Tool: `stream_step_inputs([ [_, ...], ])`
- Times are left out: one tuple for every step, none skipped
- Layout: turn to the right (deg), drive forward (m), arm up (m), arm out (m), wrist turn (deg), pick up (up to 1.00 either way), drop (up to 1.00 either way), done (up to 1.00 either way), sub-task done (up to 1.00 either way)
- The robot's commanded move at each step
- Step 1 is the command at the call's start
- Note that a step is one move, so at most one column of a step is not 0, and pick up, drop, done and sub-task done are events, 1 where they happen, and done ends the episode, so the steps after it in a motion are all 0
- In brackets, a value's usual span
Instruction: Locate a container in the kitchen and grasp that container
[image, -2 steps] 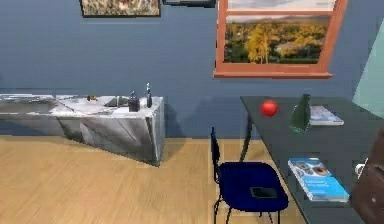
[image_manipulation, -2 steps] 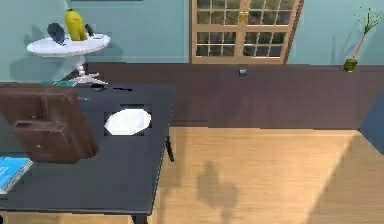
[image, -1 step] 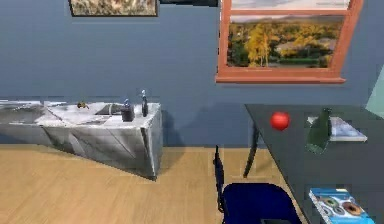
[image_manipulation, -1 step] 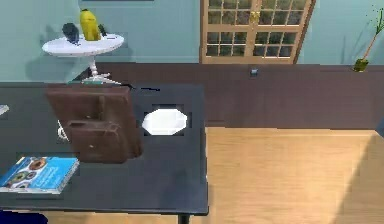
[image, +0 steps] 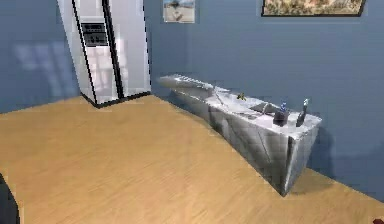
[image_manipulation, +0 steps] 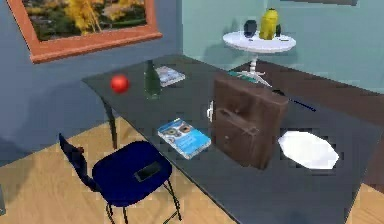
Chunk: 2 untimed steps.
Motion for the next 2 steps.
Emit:
stream_step_inputs([
  [-45.0, 0.00, 0.00, 0.00, 0.0, 0.00, 0.00, 0.00, 0.00],
  [-18.0, 0.00, 0.00, 0.00, 0.0, 0.00, 0.00, 0.00, 0.00],
])
